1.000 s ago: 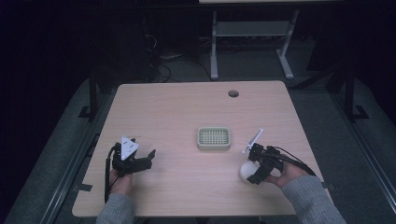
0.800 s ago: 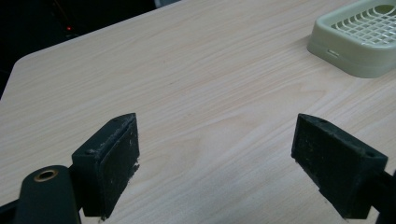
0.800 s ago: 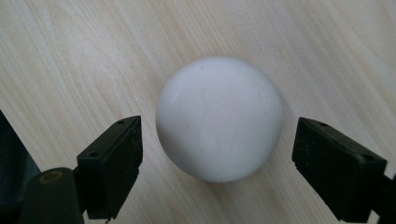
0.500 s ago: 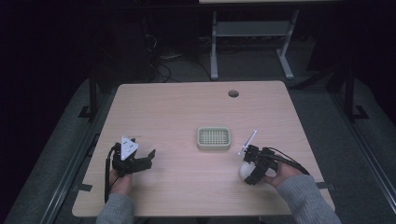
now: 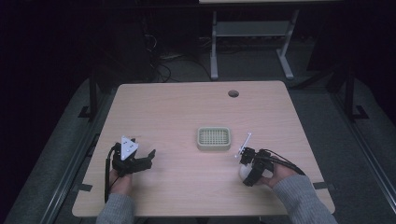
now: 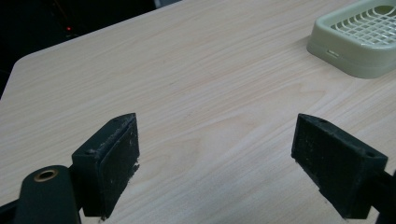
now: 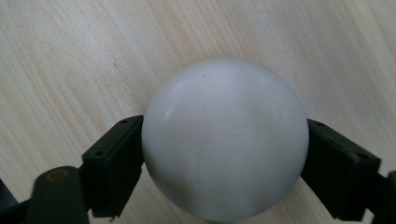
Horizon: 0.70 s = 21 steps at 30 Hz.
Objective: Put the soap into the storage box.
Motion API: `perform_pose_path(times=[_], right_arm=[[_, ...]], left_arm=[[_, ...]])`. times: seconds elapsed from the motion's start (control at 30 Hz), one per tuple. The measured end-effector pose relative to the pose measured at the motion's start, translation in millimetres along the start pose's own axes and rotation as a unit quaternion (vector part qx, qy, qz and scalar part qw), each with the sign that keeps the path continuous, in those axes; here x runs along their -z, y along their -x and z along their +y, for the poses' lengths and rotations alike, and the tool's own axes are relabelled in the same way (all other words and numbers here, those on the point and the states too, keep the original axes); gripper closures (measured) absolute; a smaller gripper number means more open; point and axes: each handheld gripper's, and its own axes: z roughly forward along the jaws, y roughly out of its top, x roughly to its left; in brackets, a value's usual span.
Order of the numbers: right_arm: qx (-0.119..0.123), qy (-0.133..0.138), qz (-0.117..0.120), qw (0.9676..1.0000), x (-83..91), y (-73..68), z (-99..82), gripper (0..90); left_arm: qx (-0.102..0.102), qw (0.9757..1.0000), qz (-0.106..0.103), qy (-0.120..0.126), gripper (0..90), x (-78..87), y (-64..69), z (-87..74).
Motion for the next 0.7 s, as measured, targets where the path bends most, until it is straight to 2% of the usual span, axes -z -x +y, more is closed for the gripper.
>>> perform_pose_path(times=[0.2, 0.7], right_arm=[[0.006, -0.003, -0.005, 1.0, -1.4, -1.0, 2.3, 19.9], [0.001, -0.006, -0.005, 1.0, -1.8, 0.0, 3.9, 23.1]], left_arm=[[0.0, 1.0, 0.0, 0.0, 14.8, 0.1, 0.1, 0.0], [0.0, 1.0, 0.0, -0.001, 14.8, 0.2, 0.3, 0.1]])
